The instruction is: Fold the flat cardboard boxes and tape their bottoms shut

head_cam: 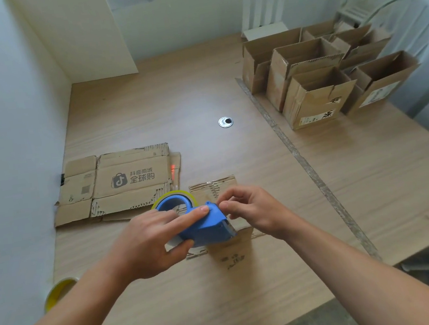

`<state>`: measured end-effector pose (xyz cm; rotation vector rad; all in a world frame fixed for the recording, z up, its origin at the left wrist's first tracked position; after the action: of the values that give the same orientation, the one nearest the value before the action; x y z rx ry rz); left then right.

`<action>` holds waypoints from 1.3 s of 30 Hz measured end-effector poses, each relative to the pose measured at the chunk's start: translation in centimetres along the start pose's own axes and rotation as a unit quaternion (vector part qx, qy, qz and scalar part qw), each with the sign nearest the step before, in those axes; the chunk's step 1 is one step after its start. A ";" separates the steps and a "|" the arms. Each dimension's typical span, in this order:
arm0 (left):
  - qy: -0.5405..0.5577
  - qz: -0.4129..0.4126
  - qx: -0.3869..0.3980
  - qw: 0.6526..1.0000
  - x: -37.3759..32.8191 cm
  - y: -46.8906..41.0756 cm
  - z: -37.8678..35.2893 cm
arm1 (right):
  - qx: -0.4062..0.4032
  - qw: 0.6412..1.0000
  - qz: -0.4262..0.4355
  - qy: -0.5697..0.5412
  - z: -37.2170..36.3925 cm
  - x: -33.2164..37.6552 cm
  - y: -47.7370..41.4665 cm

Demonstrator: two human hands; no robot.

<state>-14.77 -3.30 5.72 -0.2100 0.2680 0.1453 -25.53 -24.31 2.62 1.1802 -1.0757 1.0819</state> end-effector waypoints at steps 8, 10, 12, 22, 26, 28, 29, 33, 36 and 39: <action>0.006 0.005 0.011 1.000 -0.1 0.0 0.2 | -0.028 0.998 0.004 0.063 0.0 0.3 -0.5; 0.012 0.011 0.012 1.000 0.0 0.1 0.4 | -0.022 0.997 0.000 0.076 0.2 0.3 -0.5; 0.024 0.021 0.023 0.999 0.1 0.1 0.6 | -0.020 0.996 -0.003 0.086 0.4 0.1 -0.6; 0.172 0.144 0.127 0.966 2.0 0.0 1.2 | -0.078 0.995 -0.068 0.004 1.9 -1.5 0.5; 0.217 0.175 0.165 0.946 2.6 -0.3 1.7 | -0.131 0.987 -0.086 -0.028 3.1 -2.1 1.6; 0.224 0.181 0.196 0.937 2.7 -0.5 1.8 | -0.135 0.986 -0.095 -0.023 3.5 -2.4 2.1; 0.230 0.184 0.210 0.932 2.7 -0.8 1.8 | -0.135 0.986 -0.101 -0.018 3.4 -2.7 2.4; 0.242 0.197 0.244 0.918 2.6 -1.2 1.6 | -0.192 0.972 -0.134 -0.033 4.2 -4.1 4.0; 0.248 0.234 0.259 0.904 3.4 0.0 1.7 | -0.230 0.959 -0.163 -0.029 6.3 -4.9 5.6; 0.248 0.254 0.281 0.892 3.4 0.2 1.1 | -0.199 0.960 -0.194 -0.018 6.2 -5.3 5.8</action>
<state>-11.25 -2.49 5.82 0.4183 0.8601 0.5279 -32.44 -30.42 -1.27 1.0285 -0.9801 0.5106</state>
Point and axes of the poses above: each hand's wrist, its own y-axis away from the middle knuckle, its own z-axis out of the back of the hand, x = y × z, the point moved 2 cm from there along -y, towards the middle knuckle, and after that the axes turned 5 degrees about x, right-handed, at the moved point
